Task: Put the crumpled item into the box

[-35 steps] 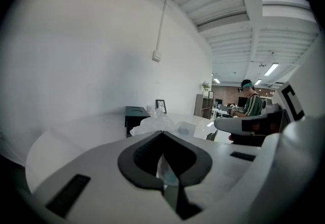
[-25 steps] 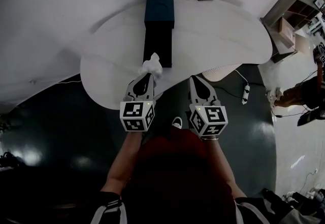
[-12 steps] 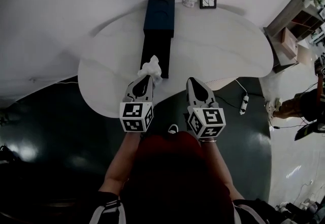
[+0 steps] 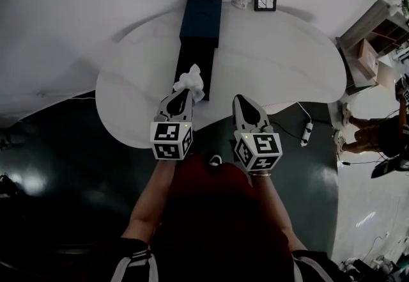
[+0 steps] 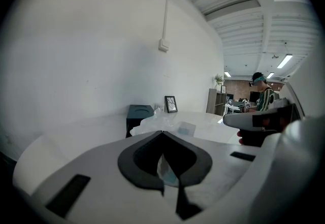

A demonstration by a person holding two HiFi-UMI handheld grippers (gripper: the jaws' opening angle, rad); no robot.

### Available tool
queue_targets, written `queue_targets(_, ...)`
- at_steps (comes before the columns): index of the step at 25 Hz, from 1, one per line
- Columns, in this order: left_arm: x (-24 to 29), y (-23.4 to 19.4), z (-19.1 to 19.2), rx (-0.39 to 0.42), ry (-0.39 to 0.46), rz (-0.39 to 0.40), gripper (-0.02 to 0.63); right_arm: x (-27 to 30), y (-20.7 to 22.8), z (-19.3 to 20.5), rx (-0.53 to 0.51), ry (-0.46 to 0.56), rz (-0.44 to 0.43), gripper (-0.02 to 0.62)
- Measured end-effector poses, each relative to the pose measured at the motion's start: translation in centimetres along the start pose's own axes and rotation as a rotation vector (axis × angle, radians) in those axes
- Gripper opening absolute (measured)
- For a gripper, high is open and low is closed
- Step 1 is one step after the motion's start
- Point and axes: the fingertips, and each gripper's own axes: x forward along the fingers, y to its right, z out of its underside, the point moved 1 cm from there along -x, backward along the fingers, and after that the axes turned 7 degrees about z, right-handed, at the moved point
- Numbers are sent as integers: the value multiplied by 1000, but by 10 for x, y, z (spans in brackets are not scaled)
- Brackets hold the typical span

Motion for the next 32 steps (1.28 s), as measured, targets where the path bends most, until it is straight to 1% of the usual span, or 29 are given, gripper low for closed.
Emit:
queue_targets(5,11,-9,-3,10,-19,-1,23,10,0,-1,7,-7,-5,15)
queue_targets(17,58,-38,-8,19,-69,22,23,50,4,-5,-8,-34,13,15)
queue_targets(25,89,-50,1,18,-140,39,23,73,12,-3,3,-61,39,15)
queue_targets(32,111,-57,12,8,-191,38,23,90,19,0,11,-81,52,15)
